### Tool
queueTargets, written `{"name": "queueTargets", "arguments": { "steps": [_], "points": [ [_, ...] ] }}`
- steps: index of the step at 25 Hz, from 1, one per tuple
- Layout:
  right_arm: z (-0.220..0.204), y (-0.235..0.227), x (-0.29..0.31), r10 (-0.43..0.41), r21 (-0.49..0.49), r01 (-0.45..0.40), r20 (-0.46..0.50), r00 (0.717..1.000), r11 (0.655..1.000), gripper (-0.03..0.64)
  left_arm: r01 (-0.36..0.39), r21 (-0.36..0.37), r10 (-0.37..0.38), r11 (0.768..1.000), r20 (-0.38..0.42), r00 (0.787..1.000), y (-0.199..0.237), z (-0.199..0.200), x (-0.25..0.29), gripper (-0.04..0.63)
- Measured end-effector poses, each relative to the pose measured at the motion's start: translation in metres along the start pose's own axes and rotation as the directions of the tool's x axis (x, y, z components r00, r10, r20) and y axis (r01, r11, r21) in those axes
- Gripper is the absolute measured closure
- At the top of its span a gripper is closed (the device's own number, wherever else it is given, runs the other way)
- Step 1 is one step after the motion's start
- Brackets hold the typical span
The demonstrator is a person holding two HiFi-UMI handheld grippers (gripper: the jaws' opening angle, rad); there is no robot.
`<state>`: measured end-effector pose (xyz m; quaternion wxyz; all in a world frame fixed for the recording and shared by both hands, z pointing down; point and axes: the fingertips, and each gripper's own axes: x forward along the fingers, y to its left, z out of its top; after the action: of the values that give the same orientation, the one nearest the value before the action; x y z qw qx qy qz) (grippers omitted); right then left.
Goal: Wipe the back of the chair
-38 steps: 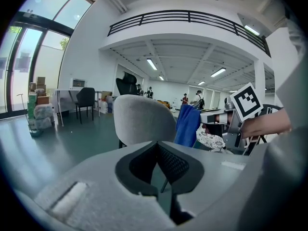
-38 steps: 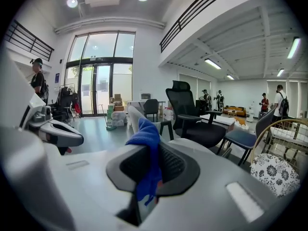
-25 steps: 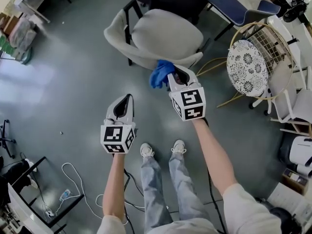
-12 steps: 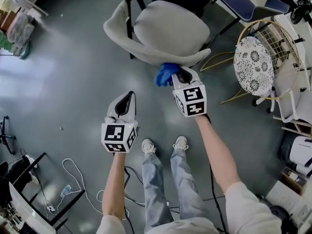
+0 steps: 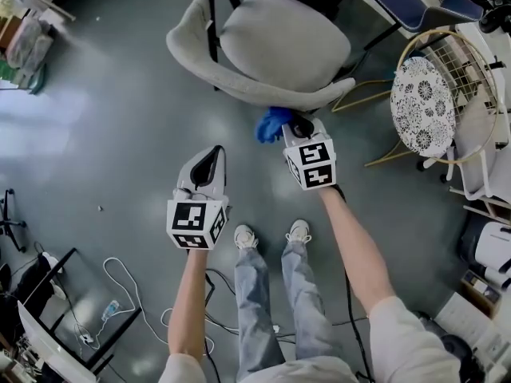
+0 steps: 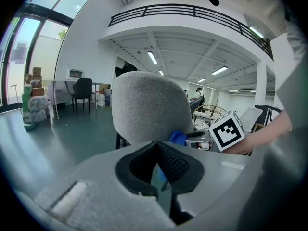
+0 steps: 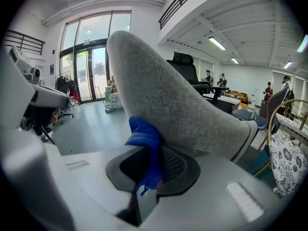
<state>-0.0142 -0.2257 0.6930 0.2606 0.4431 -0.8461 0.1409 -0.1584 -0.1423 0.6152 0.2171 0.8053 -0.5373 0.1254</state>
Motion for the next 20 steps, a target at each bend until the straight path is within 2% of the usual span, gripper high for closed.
{"name": "queueTargets", "arguments": {
  "steps": [13,20],
  "points": [
    [-0.033,0.001,0.028,0.007,0.015,-0.006,-0.076,0.997,1.000,0.578,0.008,-0.002,-0.008,1.000,-0.005,1.000,0.003,-0.001,0.005,0.591],
    [-0.026,0.007,-0.005,-0.003,-0.022,0.003,-0.016,1.000,1.000,0.578,0.018,0.009,-0.018,1.000,-0.001,1.000,-0.010,-0.001,-0.002,0.591]
  ]
}}
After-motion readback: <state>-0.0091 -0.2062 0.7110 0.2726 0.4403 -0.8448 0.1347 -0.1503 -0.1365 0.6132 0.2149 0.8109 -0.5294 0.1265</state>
